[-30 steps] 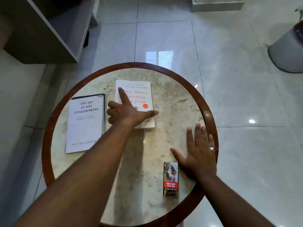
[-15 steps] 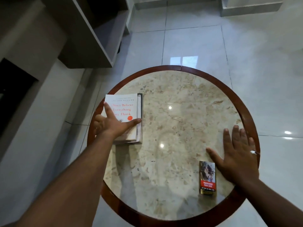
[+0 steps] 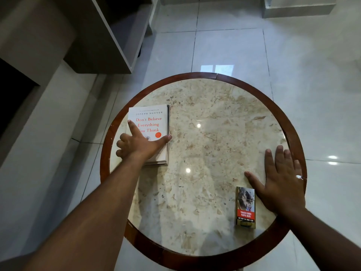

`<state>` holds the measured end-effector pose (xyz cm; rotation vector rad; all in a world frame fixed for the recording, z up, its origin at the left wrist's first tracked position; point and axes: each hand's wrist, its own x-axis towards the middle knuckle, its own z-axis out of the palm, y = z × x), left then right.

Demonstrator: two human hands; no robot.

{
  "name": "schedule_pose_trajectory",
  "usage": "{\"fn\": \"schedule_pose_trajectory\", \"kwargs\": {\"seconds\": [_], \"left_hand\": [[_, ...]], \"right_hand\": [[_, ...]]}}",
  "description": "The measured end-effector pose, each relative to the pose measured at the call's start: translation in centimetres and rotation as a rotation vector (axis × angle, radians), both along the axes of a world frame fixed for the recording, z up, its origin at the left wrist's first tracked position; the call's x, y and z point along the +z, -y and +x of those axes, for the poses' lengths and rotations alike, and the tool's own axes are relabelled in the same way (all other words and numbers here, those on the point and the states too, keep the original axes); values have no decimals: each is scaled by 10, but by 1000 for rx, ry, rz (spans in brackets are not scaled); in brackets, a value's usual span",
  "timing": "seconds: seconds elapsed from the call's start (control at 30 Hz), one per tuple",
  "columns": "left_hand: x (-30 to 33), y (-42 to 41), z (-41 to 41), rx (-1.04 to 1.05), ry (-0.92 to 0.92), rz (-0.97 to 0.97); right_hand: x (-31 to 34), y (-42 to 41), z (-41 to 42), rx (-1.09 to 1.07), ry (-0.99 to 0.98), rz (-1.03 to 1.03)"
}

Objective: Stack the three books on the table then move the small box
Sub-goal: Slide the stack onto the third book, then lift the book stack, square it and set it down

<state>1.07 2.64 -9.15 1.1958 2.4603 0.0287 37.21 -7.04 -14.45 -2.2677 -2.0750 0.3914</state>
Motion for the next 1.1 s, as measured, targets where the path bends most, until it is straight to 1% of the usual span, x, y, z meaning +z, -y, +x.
{"fn": "schedule_pose_trajectory", "kwargs": {"seconds": [0.13,0.23,0.33,0.47,0.53,0.6,0.67,0.73,0.8,0.83,0.9,0.93,1.0,1.03,1.1], "left_hand": [[-2,1,1,12,-7,9],[-2,1,2,39,24,28],[0,1,1,104,93,82],[2,-3,-5,194,134,104],[3,-8,-13,267,176,127],[4,-13,-22,330,247,152],[3,-16,-25,370,327,185],[1,-18,-26,387,362,203],[-2,-18,-27,390,368,216],[-3,-18,-27,389,362,227],[-4,-16,-25,380,328,243],[-5,-15,-22,380,307,247],[-5,-14,-15,417,298,247],[-4,-13,-13,452,320,240],[0,-12,-10,516,426,225]], "right_hand": [[1,0,0,2,5,-7],[1,0,0,-1,6,-8],[0,-1,1,0,7,-15],[1,-1,1,-9,-17,-3],[10,-13,-6,-84,-96,27],[25,-36,-33,-172,-260,58],[39,-64,-80,-167,-449,44],[49,-93,-139,-91,-634,-54],[56,-116,-193,-71,-759,-210],[57,-123,-215,-90,-794,-259],[56,-130,-247,-191,-888,-285],[54,-131,-257,-256,-916,-289],[51,-130,-267,-369,-896,-290],[50,-130,-269,-405,-865,-294],[51,-129,-268,-445,-827,-303]]}}
